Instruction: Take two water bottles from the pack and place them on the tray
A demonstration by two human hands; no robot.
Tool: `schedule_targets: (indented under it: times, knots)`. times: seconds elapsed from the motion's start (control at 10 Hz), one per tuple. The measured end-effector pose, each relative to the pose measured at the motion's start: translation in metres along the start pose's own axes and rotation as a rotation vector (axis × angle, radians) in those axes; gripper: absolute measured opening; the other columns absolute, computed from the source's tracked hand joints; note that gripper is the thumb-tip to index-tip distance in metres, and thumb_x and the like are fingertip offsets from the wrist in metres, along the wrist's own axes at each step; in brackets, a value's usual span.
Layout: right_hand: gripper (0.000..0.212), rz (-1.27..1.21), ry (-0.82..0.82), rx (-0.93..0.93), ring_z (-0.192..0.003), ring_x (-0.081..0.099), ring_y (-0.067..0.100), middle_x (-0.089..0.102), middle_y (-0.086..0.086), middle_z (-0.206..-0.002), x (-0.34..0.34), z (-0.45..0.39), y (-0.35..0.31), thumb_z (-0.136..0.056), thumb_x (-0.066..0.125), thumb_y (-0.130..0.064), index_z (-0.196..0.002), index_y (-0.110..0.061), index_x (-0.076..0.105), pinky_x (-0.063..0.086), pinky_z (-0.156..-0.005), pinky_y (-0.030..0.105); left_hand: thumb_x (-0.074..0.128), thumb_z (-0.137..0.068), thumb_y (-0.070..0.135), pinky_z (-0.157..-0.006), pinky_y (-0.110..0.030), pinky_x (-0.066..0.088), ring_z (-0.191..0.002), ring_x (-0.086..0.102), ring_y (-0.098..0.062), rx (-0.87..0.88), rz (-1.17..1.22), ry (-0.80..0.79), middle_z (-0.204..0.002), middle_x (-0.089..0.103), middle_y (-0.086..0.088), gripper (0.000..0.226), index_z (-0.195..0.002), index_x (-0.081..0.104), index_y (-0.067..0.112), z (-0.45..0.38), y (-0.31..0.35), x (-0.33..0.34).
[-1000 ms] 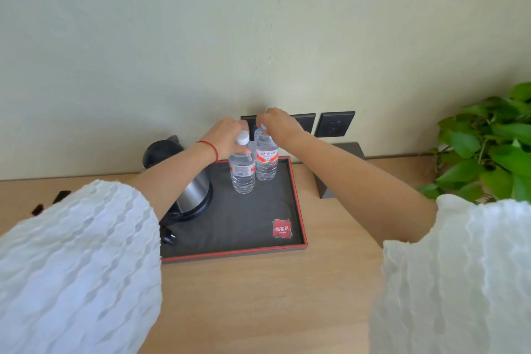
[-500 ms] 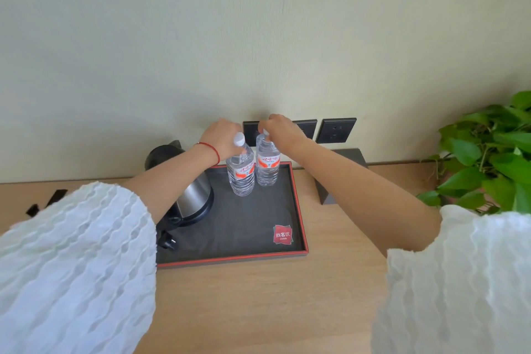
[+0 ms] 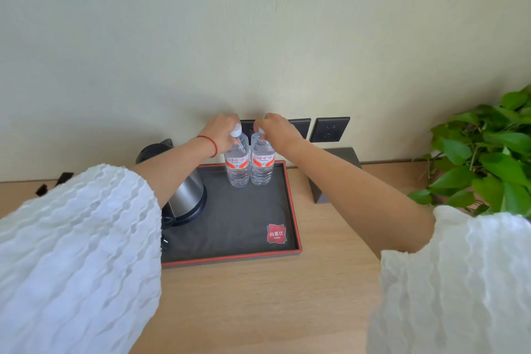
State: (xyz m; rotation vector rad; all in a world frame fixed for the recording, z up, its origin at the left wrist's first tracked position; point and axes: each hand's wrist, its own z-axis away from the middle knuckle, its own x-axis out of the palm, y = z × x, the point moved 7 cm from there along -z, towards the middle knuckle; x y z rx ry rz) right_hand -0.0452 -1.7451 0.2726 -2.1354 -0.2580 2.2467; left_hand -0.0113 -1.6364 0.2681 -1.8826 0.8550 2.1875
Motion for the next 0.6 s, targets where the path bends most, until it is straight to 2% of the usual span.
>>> schedule_targets:
  times: [0.2,0.3,0.4,0.5,0.6]
  knots:
    - [0.037,-0.028,-0.002,0.035,-0.111,0.053,0.038,0.052,0.021,-0.123,0.002,-0.001,0.001,-0.092,0.051,0.002,-0.127,-0.008,0.054,0.047,-0.089,0.039,0.069,-0.08,0.008,-0.089,-0.042,0.047,-0.106,0.058,-0.041,-0.005,0.059,0.029,-0.116,0.063,-0.025,0.04,-0.117,0.055,0.002,-0.001,-0.001,0.004]
    - [0.037,-0.025,-0.004,0.041,-0.11,0.054,0.037,0.053,0.021,-0.122,0.003,0.0,0.0,-0.092,0.052,0.002,-0.127,-0.009,0.054,0.047,-0.088,0.039,0.066,-0.083,0.008,-0.087,-0.042,0.046,-0.103,0.058,-0.042,-0.021,0.084,0.091,-0.113,0.065,-0.024,0.037,-0.118,0.055,0.005,0.003,-0.006,0.007]
    - [0.039,-0.024,-0.01,0.046,-0.109,0.054,0.038,0.052,0.021,-0.122,0.002,0.001,-0.003,-0.092,0.053,0.002,-0.129,-0.01,0.053,0.049,-0.088,0.04,0.065,-0.083,0.008,-0.091,-0.04,0.045,-0.109,0.058,-0.039,-0.064,0.177,0.123,-0.12,0.064,-0.021,0.044,-0.126,0.053,0.01,0.009,-0.009,0.009]
    - [0.048,-0.067,0.002,0.059,-0.116,0.05,0.035,0.051,0.02,-0.126,0.003,0.005,-0.004,-0.093,0.051,0.003,-0.138,-0.014,0.045,0.049,-0.094,0.043,0.07,-0.079,0.008,-0.098,-0.039,0.042,-0.118,0.054,-0.036,-0.115,0.382,0.095,-0.129,0.06,-0.018,0.056,-0.131,0.049,0.008,0.016,-0.014,0.014]
    - [0.051,-0.249,0.134,0.175,-0.114,0.053,0.035,0.054,0.02,-0.123,-0.005,0.022,0.004,-0.092,0.055,-0.005,-0.14,-0.013,0.04,0.049,-0.093,0.045,0.071,-0.079,0.013,-0.1,-0.036,0.042,-0.119,0.054,-0.032,-0.248,0.558,0.12,-0.128,0.059,-0.017,0.05,-0.124,0.055,0.003,0.029,-0.033,0.015]
